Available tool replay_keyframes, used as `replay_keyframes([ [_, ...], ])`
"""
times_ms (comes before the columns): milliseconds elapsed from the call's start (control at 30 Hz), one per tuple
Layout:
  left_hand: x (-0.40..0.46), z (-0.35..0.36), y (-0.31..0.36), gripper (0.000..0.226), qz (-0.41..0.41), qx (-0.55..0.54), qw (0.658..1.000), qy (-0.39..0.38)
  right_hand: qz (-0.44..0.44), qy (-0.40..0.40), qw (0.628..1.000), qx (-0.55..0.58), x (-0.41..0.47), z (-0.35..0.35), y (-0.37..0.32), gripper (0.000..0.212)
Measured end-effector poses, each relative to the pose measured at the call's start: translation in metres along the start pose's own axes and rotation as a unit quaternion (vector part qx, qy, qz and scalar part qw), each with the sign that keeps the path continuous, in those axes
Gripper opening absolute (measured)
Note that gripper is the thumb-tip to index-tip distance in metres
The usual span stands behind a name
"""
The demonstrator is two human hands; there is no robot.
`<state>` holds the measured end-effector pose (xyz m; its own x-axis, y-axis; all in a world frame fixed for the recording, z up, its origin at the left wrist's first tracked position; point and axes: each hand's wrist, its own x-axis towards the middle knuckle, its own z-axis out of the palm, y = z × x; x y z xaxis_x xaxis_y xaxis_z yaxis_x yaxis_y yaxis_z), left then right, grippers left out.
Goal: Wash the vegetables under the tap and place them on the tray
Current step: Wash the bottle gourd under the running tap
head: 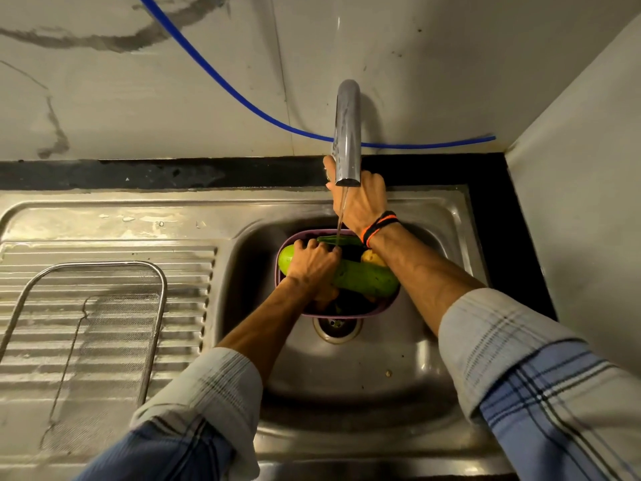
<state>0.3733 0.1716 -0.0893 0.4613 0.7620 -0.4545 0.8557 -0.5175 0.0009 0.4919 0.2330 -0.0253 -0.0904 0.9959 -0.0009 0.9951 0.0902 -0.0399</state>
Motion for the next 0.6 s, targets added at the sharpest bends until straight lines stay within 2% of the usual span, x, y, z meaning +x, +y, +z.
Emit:
replay_keyframes([
  [100, -0.003, 0.001, 0.001, 0.08, 0.001, 0.008, 1.0, 0.015, -0.001, -0.016, 0.998, 0.067, -0.003, -0.007, 0.003, 0.051],
  [167, -0.008, 0.0, 0.002, 0.081, -0.003, 0.012, 1.0, 0.025, 0.017, 0.005, 0.991, 0.134, -0.012, -0.012, 0.004, 0.056],
  [233, -0.014, -0.005, 0.002, 0.081, -0.015, -0.006, 0.999, 0.037, 0.036, 0.018, 0.987, 0.155, -0.024, -0.014, 0.005, 0.057],
  [400, -0.041, -0.023, -0.001, 0.082, -0.088, -0.173, 0.979, 0.062, 0.083, 0.03, 0.967, 0.24, -0.07, -0.009, 0.011, 0.049],
  [500, -0.057, -0.025, -0.001, 0.083, -0.128, -0.286, 0.946, 0.078, 0.09, 0.107, 0.952, 0.274, -0.105, -0.002, 0.002, 0.038],
  [567, -0.061, -0.022, 0.001, 0.09, -0.145, -0.405, 0.901, 0.057, 0.105, 0.134, 0.936, 0.307, -0.122, 0.003, -0.01, 0.036],
  [600, -0.062, -0.021, 0.002, 0.089, -0.148, -0.477, 0.865, 0.05, 0.119, 0.123, 0.924, 0.341, -0.129, 0.002, -0.018, 0.038],
])
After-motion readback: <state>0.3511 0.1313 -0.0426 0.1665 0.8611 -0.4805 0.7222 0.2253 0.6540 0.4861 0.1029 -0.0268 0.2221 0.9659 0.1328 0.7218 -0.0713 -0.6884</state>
